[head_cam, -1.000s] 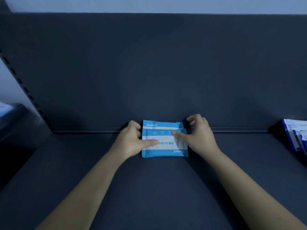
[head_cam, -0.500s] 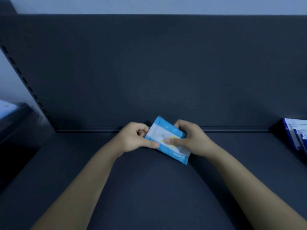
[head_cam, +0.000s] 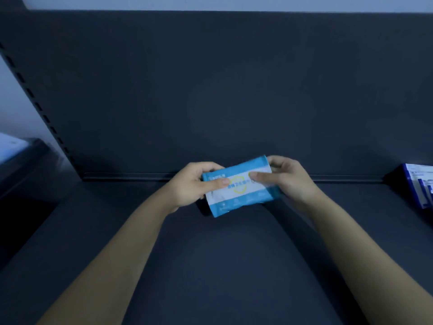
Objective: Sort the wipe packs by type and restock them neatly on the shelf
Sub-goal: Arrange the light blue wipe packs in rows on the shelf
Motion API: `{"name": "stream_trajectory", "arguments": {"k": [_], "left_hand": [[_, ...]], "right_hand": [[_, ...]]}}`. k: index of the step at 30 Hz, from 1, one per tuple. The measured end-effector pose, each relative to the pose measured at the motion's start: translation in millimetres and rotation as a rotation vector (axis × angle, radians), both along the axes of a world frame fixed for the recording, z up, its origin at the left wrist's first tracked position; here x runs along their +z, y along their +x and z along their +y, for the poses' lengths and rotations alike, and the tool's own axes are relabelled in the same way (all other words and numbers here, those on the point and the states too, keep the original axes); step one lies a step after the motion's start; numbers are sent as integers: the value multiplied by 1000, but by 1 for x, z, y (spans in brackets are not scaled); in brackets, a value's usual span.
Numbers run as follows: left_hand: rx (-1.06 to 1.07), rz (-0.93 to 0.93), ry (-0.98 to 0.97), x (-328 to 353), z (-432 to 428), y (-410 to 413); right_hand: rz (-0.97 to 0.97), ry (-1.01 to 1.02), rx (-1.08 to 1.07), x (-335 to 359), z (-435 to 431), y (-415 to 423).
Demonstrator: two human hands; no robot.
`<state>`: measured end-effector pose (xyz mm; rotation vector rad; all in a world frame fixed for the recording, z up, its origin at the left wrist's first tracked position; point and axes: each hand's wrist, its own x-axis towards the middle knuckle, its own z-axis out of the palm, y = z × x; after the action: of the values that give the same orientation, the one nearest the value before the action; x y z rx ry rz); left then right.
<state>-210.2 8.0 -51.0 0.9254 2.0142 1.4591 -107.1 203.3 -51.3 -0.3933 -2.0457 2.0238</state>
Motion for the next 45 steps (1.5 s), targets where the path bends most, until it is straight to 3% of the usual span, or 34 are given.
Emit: {"name": "stream_trajectory", "arguments": {"k": [2, 4, 6, 10, 16, 23, 27, 30, 36, 42, 45], "left_hand": [[136, -17, 26, -7, 2, -4], [207, 82, -49, -15, 4, -6], [198, 198, -128, -20, 5, -6], [141, 470, -275, -24, 4, -5], [128, 717, -372, -26, 2, -6], [193, 1134, -535, -15, 5, 3], [143, 1256, -567, 25, 13, 34], [104, 1357, -515, 53, 18, 74], [-18, 1477, -471, 98, 46, 194], [-198, 1470, -213, 83, 71, 387], [-337, 1449, -218, 67, 76, 503]], "right_hand": [[-121, 305, 21, -8, 6, 0], [-177, 621, 2, -11, 9, -2], [-142, 762, 20, -11, 11, -2], [-93, 804, 119, -14, 13, -2], [-77, 991, 198, -19, 10, -5], [-93, 1192, 179, -8, 7, -3], [-115, 1109, 42, 43, 15, 27], [-106, 1076, -88, 82, 11, 82], [-338, 1385, -327, 83, 1, 233], [-605, 1484, -645, 62, -30, 469], [-781, 1426, -750, 51, -59, 598]]}}
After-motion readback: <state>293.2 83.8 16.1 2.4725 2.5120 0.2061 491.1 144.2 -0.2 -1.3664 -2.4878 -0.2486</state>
